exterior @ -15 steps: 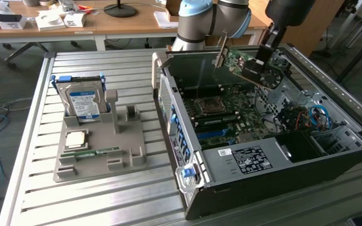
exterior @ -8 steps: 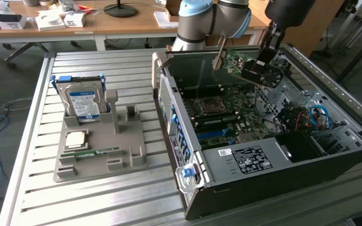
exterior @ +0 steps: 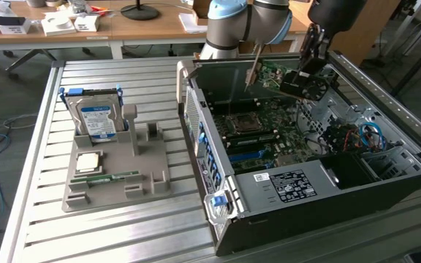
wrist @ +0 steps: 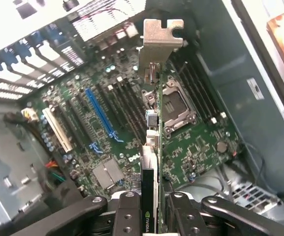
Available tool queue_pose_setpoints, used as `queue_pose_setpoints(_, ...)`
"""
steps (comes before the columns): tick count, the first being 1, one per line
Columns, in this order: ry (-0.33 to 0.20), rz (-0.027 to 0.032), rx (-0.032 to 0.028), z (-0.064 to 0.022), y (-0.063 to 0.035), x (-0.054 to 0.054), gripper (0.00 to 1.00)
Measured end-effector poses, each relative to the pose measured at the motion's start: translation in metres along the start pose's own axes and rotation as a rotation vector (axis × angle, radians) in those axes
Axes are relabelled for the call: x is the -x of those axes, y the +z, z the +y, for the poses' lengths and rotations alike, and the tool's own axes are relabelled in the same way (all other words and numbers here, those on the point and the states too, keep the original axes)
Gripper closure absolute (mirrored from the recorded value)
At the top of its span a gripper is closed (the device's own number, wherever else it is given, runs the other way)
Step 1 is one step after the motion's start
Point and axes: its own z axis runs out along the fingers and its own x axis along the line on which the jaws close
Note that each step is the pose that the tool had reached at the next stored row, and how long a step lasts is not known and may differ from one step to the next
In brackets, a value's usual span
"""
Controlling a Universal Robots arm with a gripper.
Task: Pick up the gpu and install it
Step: 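Insert the gpu into the slot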
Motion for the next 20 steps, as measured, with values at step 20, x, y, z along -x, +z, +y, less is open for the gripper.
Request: queue_pose_setpoints(20,-0.363,0.0164,0.0132,-0.0001,0.003,-0.0001,0.74)
